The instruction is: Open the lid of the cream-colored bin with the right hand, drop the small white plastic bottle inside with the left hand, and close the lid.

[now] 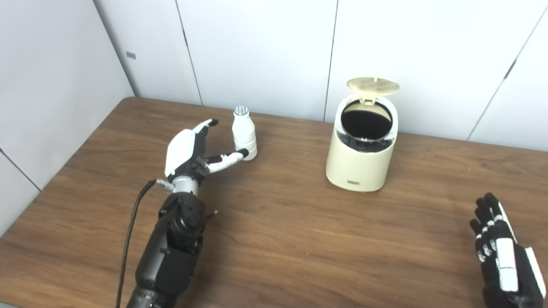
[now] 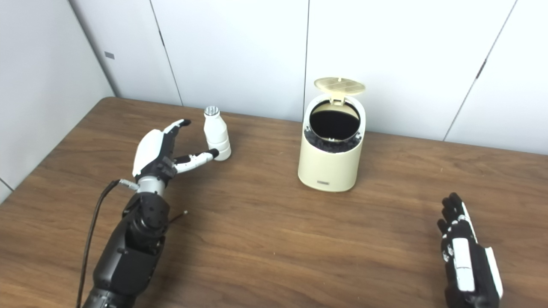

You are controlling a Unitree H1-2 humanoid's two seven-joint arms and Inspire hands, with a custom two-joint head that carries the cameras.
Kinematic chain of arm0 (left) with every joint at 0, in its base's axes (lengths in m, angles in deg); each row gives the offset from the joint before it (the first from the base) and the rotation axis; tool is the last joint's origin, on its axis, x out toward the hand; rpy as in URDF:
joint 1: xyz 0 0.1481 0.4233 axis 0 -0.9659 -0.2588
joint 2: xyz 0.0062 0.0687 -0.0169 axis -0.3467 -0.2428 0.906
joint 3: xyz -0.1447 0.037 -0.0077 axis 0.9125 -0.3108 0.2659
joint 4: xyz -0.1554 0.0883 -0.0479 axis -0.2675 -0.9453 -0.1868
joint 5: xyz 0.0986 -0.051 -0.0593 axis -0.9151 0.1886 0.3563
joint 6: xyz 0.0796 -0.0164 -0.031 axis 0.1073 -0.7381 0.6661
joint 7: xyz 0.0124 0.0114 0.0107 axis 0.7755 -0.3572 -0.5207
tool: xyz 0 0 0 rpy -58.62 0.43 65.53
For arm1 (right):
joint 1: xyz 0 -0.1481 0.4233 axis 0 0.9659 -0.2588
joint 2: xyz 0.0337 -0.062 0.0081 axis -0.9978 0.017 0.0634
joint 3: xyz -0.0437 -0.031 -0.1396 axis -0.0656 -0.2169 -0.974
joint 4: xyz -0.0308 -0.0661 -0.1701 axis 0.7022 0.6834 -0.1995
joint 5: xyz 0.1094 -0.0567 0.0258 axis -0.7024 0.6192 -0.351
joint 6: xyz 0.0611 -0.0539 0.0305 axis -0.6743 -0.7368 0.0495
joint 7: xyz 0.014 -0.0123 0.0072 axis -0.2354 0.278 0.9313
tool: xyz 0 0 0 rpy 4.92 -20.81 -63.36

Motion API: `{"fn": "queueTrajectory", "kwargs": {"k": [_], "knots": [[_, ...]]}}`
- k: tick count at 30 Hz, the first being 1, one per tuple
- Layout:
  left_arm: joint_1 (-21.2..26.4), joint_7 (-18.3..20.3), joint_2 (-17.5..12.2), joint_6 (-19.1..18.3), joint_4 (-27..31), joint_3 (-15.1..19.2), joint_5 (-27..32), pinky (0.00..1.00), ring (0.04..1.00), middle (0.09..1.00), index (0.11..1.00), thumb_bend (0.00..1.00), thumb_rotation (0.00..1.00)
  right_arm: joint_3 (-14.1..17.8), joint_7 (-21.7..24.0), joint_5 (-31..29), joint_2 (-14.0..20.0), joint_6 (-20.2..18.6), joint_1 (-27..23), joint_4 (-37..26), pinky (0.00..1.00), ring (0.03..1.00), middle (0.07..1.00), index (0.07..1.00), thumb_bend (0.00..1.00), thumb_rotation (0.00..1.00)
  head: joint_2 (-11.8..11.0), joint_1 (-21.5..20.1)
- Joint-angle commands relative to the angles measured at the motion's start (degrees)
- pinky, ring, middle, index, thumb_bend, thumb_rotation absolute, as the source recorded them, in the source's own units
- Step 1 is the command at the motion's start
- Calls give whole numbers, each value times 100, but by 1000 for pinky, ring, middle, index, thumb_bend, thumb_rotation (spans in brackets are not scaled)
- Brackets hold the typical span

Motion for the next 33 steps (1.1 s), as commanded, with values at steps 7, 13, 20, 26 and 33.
{"fn": "queueTrajectory", "kwargs": {"k": [7,13,20,26,33], "knots": [[683,26,-251,-16,-318,-145,25,781,899,877,881,899,466,4,-12,6,-8,339,-133,-43,1000,1000,941,958,608,857,27,-53],[872,297,-292,-119,-488,-206,-238,775,859,843,856,899,499,15,-67,29,-50,253,-134,-32,1000,1000,938,958,604,847,67,-115],[911,136,-315,-44,-554,-267,-167,757,789,761,832,895,403,-7,-114,210,-33,351,-178,104,1000,1000,948,955,594,863,94,-151],[908,131,-349,-10,-581,-295,-112,702,774,727,799,880,351,11,-131,237,-47,396,-191,135,1000,1000,944,940,595,871,117,-180],[868,133,-357,37,-606,-298,10,672,731,702,783,850,346,11,-124,227,-36,413,-190,168,1000,1000,944,946,616,870,117,-180]]}}
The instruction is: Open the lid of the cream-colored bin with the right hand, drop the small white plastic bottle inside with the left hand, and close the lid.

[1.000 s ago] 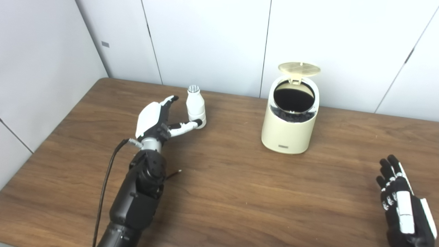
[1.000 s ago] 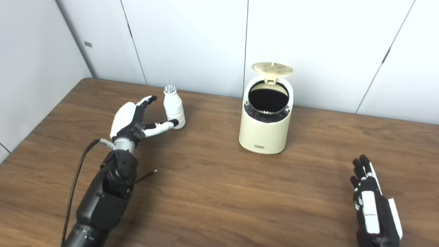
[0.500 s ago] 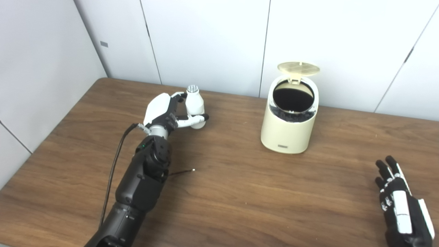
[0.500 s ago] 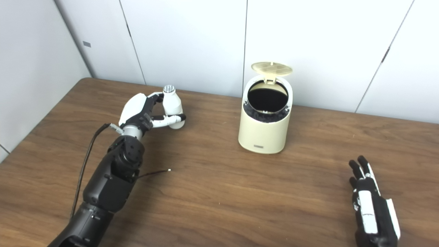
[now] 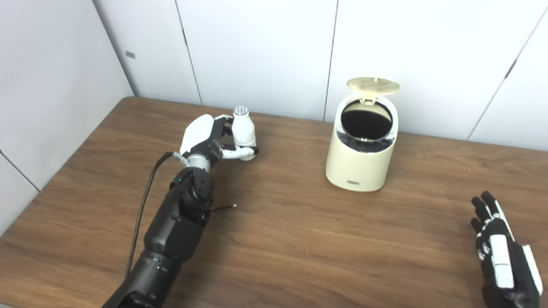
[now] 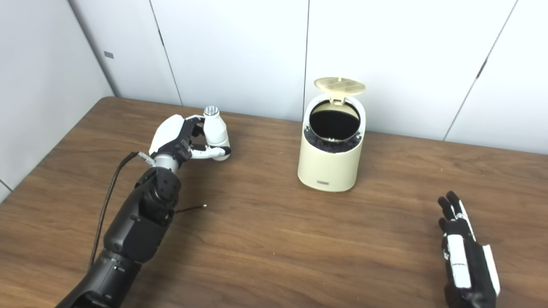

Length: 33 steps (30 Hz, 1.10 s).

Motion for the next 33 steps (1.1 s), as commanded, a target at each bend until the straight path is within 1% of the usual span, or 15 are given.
{"fn": "queueTrajectory", "kwargs": {"k": [1,4,8,10,11,14,15,17,20,23,24,25,27,29,33], "knots": [[236,-185,-132,150,37,19,21,671,727,698,790,846,362,5,-43,-7,4,242,-93,-15,1000,1000,941,945,620,871,9,-15],[234,-224,-149,197,5,-1,-6,667,725,694,791,839,373,-4,-48,41,18,246,-84,-4,1000,1000,942,950,617,879,9,-15],[241,-302,-129,252,-52,2,45,705,761,696,783,821,371,-5,-42,57,21,297,-84,70,1000,1000,944,955,628,866,-27,-33],[250,-341,-114,284,-82,12,89,718,760,691,770,809,350,-8,-51,83,25,294,-89,84,1000,1000,942,955,620,866,-27,-33],[255,-383,-106,336,-112,13,113,707,746,685,757,804,329,-13,-54,104,29,306,-90,97,1000,1000,941,955,618,872,-40,-42],[269,-554,-70,596,-223,59,276,691,723,671,739,799,287,-6,-63,87,14,305,-93,112,1000,1000,937,951,627,866,-40,-47],[275,-599,-45,697,-266,96,376,697,726,668,730,792,245,-3,-59,72,13,314,-96,125,1000,1000,936,949,624,864,-43,-61],[289,-647,-19,824,-332,132,512,707,735,670,723,787,212,-4,-47,60,19,332,-98,140,1000,1000,935,948,619,863,-43,-61],[311,-714,11,974,-416,155,661,689,732,673,708,783,167,-3,-28,39,27,372,-99,167,1000,1000,937,950,611,868,-52,-65],[321,-794,69,1136,-456,213,867,571,644,665,686,763,82,5,-24,5,27,381,-103,183,1000,1000,936,951,615,869,-52,-65],[323,-846,118,1237,-481,277,989,511,589,641,663,747,25,6,-26,-1,25,372,-97,176,1000,1000,934,946,606,872,-35,-60],[324,-914,169,1348,-514,343,1101,465,537,538,585,612,10,7,-27,-9,21,355,-90,160,1000,1000,936,945,619,872,-35,-60],[326,-1015,230,1534,-578,427,1239,442,504,485,545,542,2,10,-34,-14,19,341,-86,153,1000,1000,937,944,635,873,-35,-60],[323,-1088,254,1664,-615,454,1300,454,470,499,488,510,0,17,-36,-26,20,334,-77,138,1000,1000,936,947,628,869,-7,-63],[322,-1152,264,1696,-632,424,1297,468,479,524,453,499,0,23,-33,-28,34,335,-65,140,1000,1000,935,949,612,879,15,-43]]}}
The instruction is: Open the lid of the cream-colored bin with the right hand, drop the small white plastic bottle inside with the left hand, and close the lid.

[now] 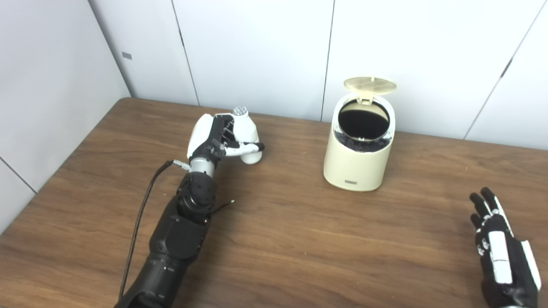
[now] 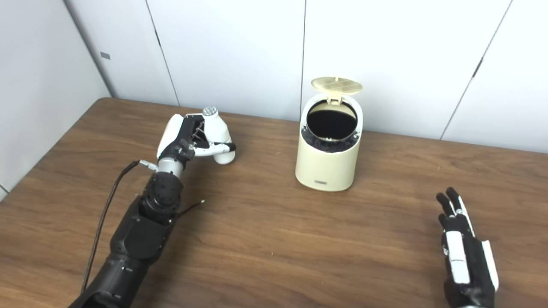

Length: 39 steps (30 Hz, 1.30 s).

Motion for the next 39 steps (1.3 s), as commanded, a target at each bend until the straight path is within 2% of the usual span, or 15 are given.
{"fn": "queueTrajectory", "kwargs": {"k": [1,11,16,21,26,33,39], "knots": [[280,-163,-81,228,107,21,-14,463,477,522,454,499,0,21,2,-99,7,217,17,26,1000,1000,936,951,619,877,1,0],[275,-340,-62,140,176,29,-73,430,457,506,471,502,0,28,11,-181,16,206,2,81,1000,1000,935,945,646,877,7,0],[158,-370,15,86,761,-5,-116,436,454,512,463,501,0,14,38,-197,38,232,-5,108,1000,1000,937,946,658,884,9,-133],[99,-449,124,60,1398,-109,-393,374,440,498,453,478,0,-17,51,-212,29,227,9,126,1000,1000,945,955,650,877,-17,-279],[56,-288,282,14,2013,-238,-487,361,447,506,449,476,0,-19,23,-210,-6,257,-2,183,1000,1000,945,956,652,881,-36,-385],[112,-215,429,109,2328,-493,-717,313,417,533,476,471,0,-42,-53,-160,-102,229,-23,231,1000,996,938,941,637,871,-129,-611],[149,-197,573,315,2468,-694,-748,315,426,524,484,473,0,-171,-63,67,-78,405,-36,367,991,981,933,948,606,895,-217,-934]]}}
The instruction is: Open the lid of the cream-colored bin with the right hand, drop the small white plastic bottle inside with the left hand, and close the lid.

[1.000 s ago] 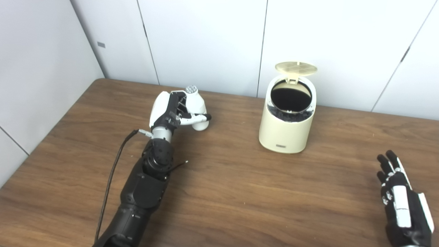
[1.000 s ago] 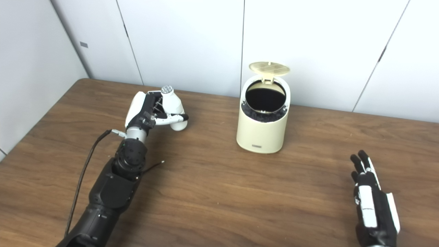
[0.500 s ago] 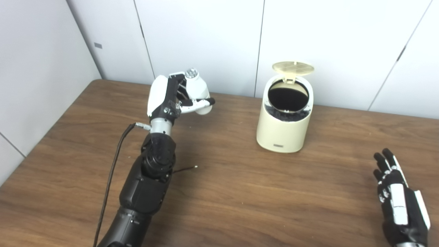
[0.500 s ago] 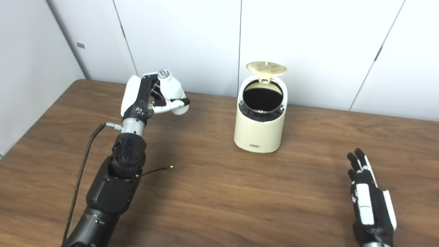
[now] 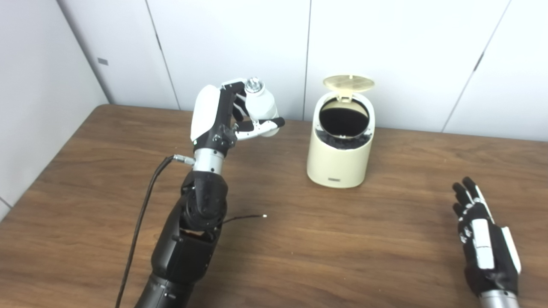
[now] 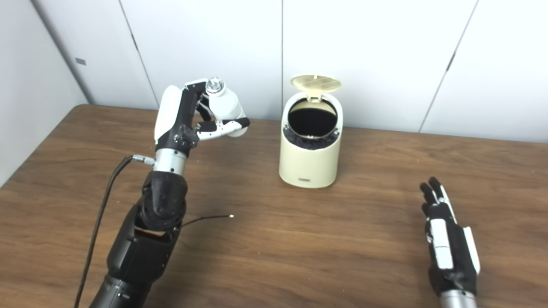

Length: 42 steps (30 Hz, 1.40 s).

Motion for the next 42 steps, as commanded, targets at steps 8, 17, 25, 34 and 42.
{"fn": "queueTrajectory", "kwargs": {"k": [8,17,25,34,42], "knots": [[410,12,300,273,332,-305,-275,326,432,529,484,473,0,-187,-30,150,-172,286,22,291,1000,997,942,958,633,901,-28,-436],[680,-131,630,619,-84,-434,-274,310,422,520,501,472,0,-321,-105,375,-243,87,22,200,999,989,953,974,596,880,-111,-528],[918,-436,826,1185,-842,-470,-308,333,416,519,491,474,0,-316,-64,288,-280,44,9,191,1000,988,954,975,591,850,-153,-552],[1236,-852,823,1745,-1856,-548,-425,350,428,531,476,475,0,-297,-23,211,-281,159,-50,325,1000,997,957,978,636,874,-203,-542],[1489,-1432,728,2396,-2736,-627,-641,345,430,529,480,475,0,-328,12,175,-272,212,-142,433,1000,998,958,980,647,908,-247,-433]]}}
